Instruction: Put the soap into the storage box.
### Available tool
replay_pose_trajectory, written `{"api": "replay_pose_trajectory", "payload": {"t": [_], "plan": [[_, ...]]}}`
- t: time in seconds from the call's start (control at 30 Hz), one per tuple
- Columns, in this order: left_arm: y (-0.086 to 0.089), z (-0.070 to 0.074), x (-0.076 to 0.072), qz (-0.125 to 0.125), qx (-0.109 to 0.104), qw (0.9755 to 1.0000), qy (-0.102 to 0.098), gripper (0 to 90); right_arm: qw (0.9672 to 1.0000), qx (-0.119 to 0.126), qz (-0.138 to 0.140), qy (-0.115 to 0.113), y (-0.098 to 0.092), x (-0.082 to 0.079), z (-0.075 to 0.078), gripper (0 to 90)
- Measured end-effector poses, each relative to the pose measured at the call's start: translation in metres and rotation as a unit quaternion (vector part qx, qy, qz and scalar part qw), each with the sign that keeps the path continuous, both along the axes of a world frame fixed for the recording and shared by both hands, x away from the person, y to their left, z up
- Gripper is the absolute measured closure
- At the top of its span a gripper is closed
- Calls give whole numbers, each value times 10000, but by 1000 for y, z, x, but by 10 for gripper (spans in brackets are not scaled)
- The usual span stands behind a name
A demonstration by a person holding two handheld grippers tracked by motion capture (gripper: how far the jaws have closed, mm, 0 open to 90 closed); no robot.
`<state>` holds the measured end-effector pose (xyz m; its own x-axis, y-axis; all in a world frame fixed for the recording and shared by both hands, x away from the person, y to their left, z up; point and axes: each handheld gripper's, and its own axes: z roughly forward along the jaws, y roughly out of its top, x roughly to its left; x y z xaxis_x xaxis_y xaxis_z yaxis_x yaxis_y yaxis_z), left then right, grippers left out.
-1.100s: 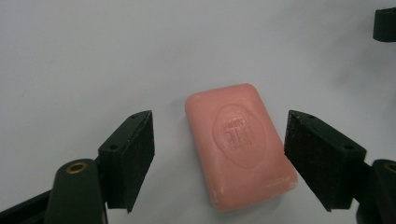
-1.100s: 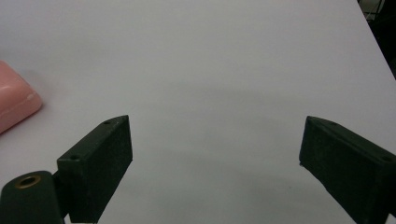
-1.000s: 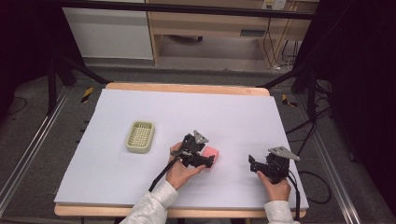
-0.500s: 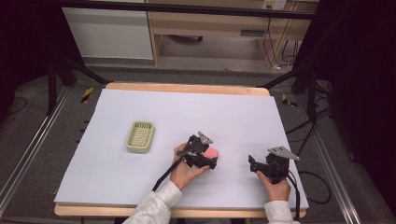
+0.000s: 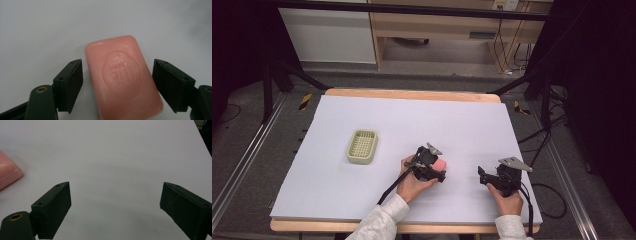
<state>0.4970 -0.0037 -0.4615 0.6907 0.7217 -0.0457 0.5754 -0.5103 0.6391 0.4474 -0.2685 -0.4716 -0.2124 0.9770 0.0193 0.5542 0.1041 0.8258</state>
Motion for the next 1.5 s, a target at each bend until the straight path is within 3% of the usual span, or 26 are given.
{"api": "replay_pose_trajectory", "payload": {"t": [0.43, 0.7, 0.83, 1.17, 1.5], "plan": [[5, 2, -2, -86, -87, 9998, 166, 367, 10000, -18, 18, 5, 0, 0, 0, 104], [5, 2, -2, -168, -19, 9998, 81, 368, 10000, -16, 16, 4, 0, 0, 0, 104], [3, 7, 0, -169, -22, 9998, 74, 319, 10000, -15, 18, 4, 0, 0, 0, 104], [-7, -1, 6, -237, 306, 9989, 250, 299, 10000, -1, 34, 12, 0, 0, 0, 104], [-9, -3, 8, -196, 343, 9988, 282, 366, 10000, 0, 38, 12, 0, 0, 0, 104]]}}
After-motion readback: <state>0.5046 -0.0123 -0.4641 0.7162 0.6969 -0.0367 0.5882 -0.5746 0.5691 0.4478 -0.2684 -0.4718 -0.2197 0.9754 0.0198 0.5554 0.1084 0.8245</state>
